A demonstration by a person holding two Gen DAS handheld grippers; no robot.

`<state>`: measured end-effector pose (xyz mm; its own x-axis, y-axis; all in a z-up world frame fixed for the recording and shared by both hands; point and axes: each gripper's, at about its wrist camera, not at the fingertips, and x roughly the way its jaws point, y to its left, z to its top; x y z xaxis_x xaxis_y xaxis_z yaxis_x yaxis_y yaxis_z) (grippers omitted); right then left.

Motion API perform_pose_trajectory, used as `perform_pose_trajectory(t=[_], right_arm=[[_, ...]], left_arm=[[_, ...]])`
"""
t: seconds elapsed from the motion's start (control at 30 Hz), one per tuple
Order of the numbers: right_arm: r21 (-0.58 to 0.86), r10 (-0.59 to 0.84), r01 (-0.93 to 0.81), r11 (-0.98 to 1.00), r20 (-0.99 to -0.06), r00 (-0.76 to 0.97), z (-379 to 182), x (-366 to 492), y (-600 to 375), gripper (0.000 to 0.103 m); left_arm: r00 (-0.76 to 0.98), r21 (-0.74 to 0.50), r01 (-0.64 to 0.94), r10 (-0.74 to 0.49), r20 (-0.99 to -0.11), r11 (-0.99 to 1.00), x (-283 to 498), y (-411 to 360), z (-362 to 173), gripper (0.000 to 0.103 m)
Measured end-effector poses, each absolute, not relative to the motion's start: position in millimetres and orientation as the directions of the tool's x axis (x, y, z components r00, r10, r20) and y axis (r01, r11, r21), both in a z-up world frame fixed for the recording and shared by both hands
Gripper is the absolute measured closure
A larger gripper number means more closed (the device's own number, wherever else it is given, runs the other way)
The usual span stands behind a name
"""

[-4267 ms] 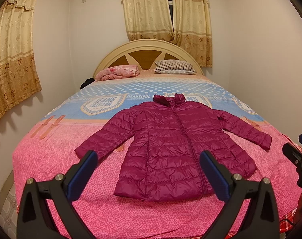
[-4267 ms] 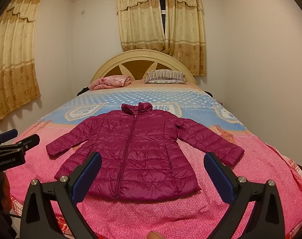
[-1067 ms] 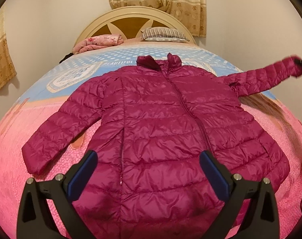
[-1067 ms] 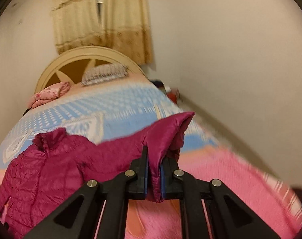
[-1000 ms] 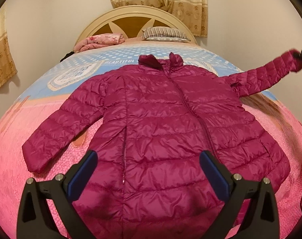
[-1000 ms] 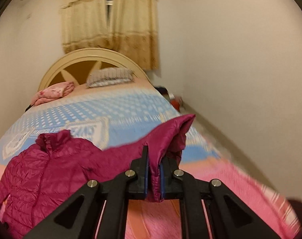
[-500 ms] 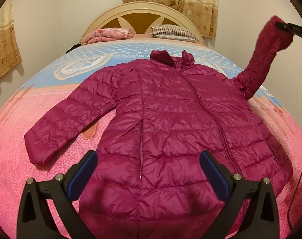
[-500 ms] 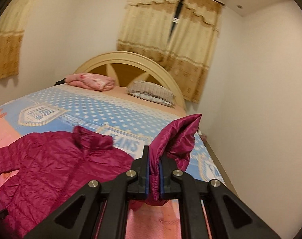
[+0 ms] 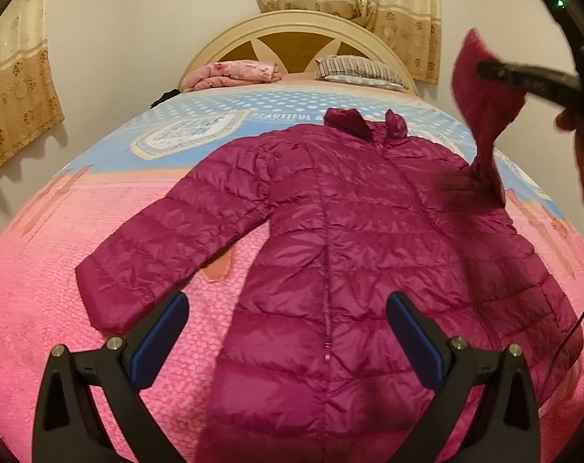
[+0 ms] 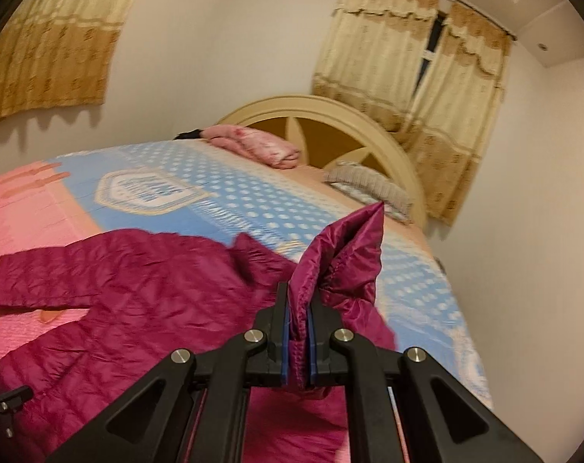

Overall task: Fold large clothes
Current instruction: 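Lift the sleeve and fold it across the jacket body with the right gripper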

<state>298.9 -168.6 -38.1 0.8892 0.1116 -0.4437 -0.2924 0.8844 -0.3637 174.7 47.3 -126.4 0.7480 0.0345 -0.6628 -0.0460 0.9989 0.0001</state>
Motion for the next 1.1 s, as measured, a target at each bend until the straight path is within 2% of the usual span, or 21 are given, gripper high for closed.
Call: perform_pose_trajectory(t=[0.4, 0.57, 0.67, 0.7, 0.73, 0.77, 0.8, 0.87, 1.0, 1.1], right_arm=[[-0.214, 0.217, -0.411, 0.886, -0.593, 0.776, -124.7, 328.1, -113.9, 0.097], [-0.099, 0.267, -0.449, 0.888, -0.684, 0.679, -155.0, 339.4, -109.7, 0.096], [-0.032, 0.308, -0.447, 0.894, -0.681, 0.664, -158.1, 337.9, -116.0, 0.092], [-0.014, 0.333, -0.460, 0.888, -0.671, 0.663, -155.6, 334.6, -118.4, 0.077], [0.000, 0.351, -0.471, 0.882, -0.665, 0.659, -153.0, 332.9, -118.6, 0.042], [0.026, 0.384, -0.489, 0.872, -0.656, 0.650, -148.4, 329.5, -121.0, 0.026], [0.055, 0.417, -0.501, 0.864, -0.636, 0.649, -142.2, 325.3, -125.3, 0.017], [0.093, 0.462, -0.519, 0.850, -0.606, 0.648, -131.6, 319.3, -133.4, 0.017], [0.111, 0.454, -0.478, 0.871, -0.553, 0.699, -115.9, 313.0, -163.9, 0.017], [0.138, 0.342, -0.321, 0.937, -0.555, 0.758, -113.5, 325.1, -213.3, 0.017]], left_arm=[[0.735, 0.053, -0.090, 0.102, -0.671, 0.995, 180.2, 60.8, -128.1, 0.000], [0.739, 0.076, -0.084, 0.113, -0.664, 0.994, 187.0, 57.5, -123.0, 0.000], [0.747, 0.096, -0.080, 0.123, -0.653, 0.992, 189.9, 54.5, -118.1, 0.000], [0.750, 0.103, -0.080, 0.128, -0.648, 0.991, 191.0, 53.7, -116.0, 0.000], [0.753, 0.108, -0.083, 0.133, -0.644, 0.991, 192.3, 53.3, -113.7, 0.000], [0.755, 0.111, -0.085, 0.136, -0.641, 0.990, 193.5, 53.0, -112.0, 0.000], [0.758, 0.112, -0.087, 0.139, -0.637, 0.990, 195.2, 52.8, -109.5, 0.000], [0.763, 0.113, -0.088, 0.140, -0.631, 0.990, 199.5, 51.5, -105.4, 0.000], [0.791, 0.152, -0.045, 0.128, -0.598, 0.987, 215.1, 34.0, -91.2, 0.000], [0.813, 0.176, 0.000, 0.103, -0.573, 0.984, 236.7, 10.4, -79.9, 0.000]])
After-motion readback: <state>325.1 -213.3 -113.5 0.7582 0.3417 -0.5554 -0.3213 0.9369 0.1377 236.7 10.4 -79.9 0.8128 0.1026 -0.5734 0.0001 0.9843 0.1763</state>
